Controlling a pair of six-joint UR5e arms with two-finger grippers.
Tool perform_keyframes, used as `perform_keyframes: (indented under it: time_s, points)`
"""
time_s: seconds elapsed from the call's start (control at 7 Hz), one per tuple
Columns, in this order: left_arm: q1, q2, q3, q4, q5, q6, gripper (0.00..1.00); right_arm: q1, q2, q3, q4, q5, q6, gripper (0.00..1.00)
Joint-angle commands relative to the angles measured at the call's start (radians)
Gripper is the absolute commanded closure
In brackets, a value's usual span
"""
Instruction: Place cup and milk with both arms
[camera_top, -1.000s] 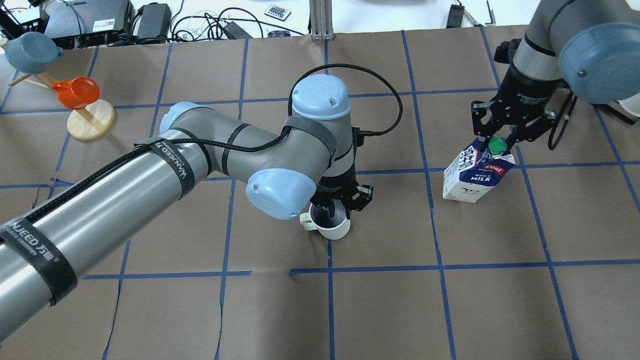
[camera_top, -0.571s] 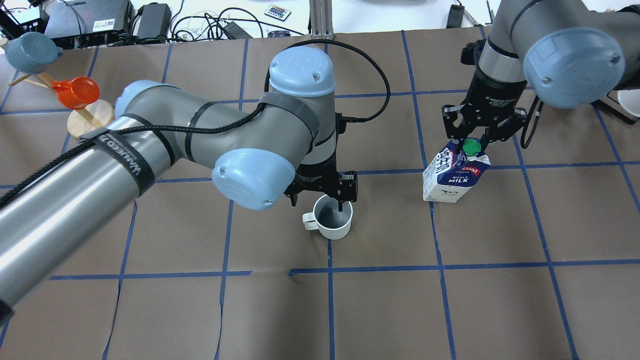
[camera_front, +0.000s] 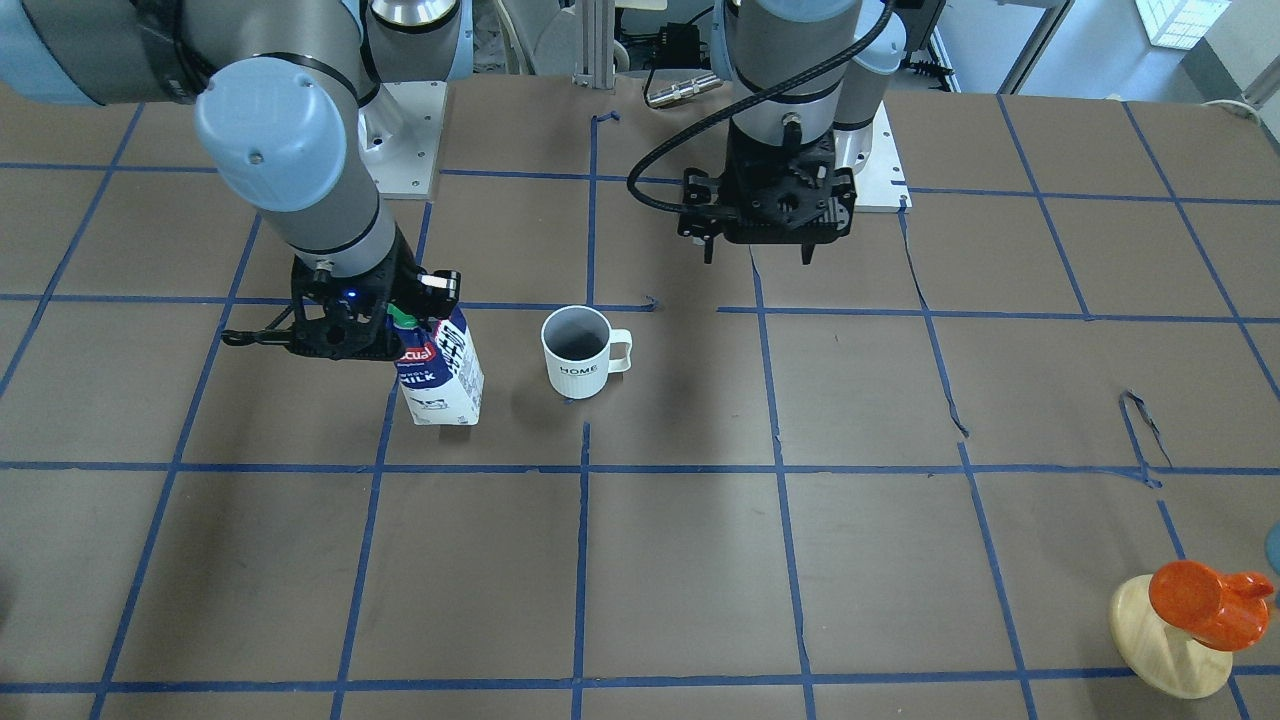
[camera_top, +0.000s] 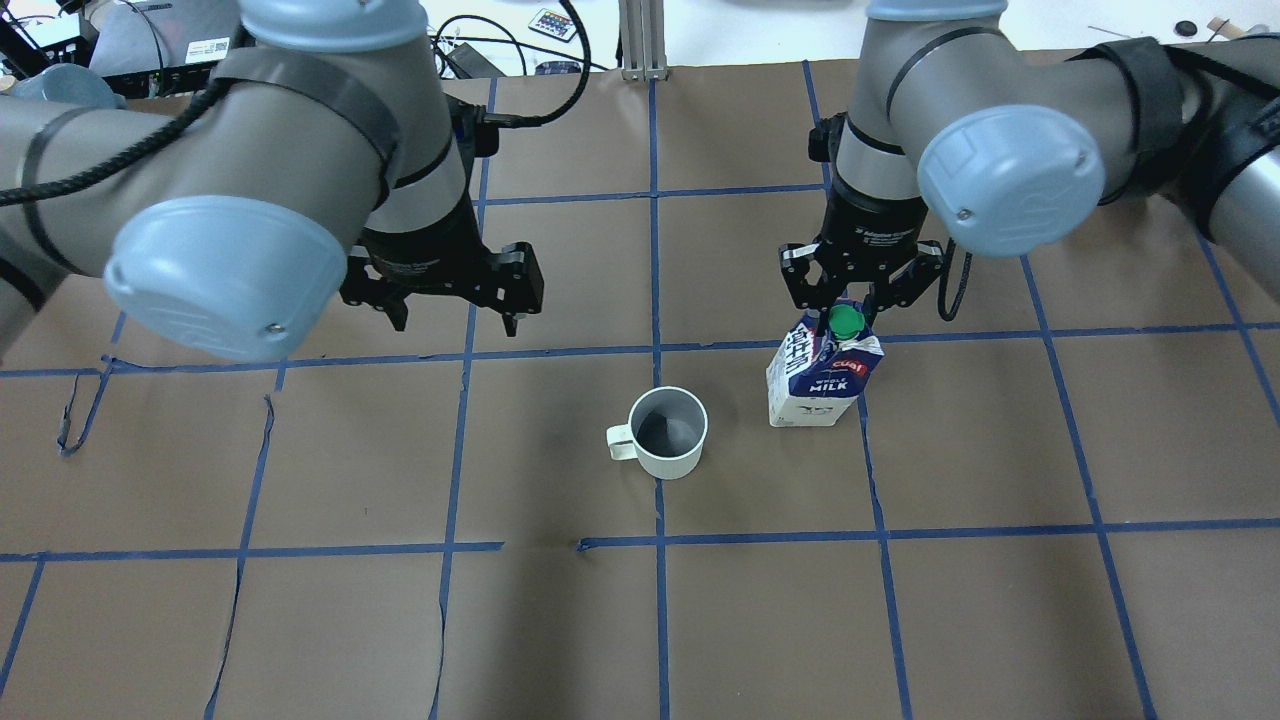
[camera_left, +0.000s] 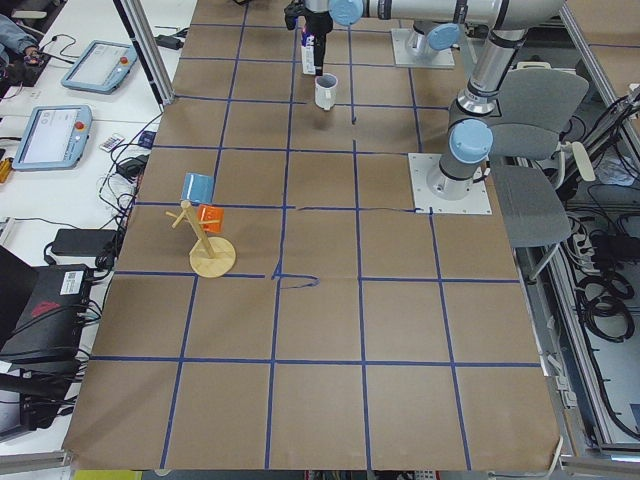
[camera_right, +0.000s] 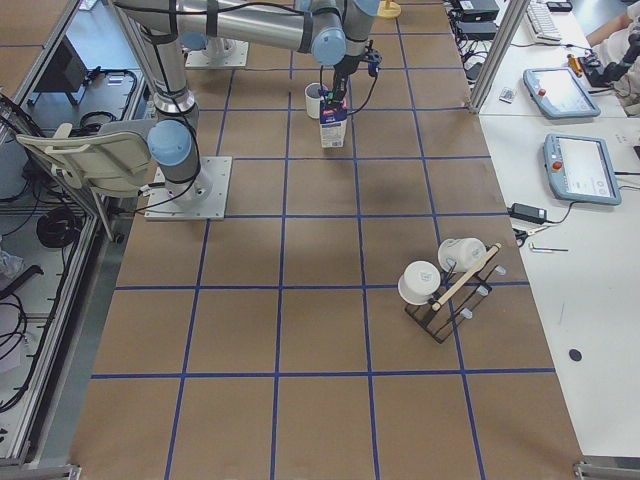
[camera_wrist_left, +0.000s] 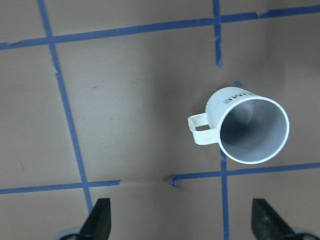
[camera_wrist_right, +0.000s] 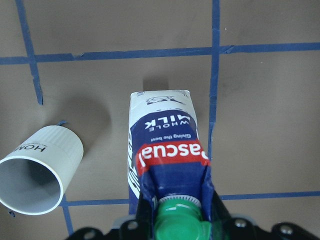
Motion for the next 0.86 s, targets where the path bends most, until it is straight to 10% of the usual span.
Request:
perform_keyframes:
  time_s: [0.0, 0.71]
  points:
    - [0.111, 0.017, 0.072, -0.013, -0.020, 0.086, 0.00, 0.068, 0.027, 0.002, -0.024, 0.002, 0.082, 0.95]
    - [0.153, -0.032, 0.182, -0.037, -0.056, 0.088, 0.00, 0.109, 0.035, -0.003, -0.040, 0.038, 0.133, 0.95]
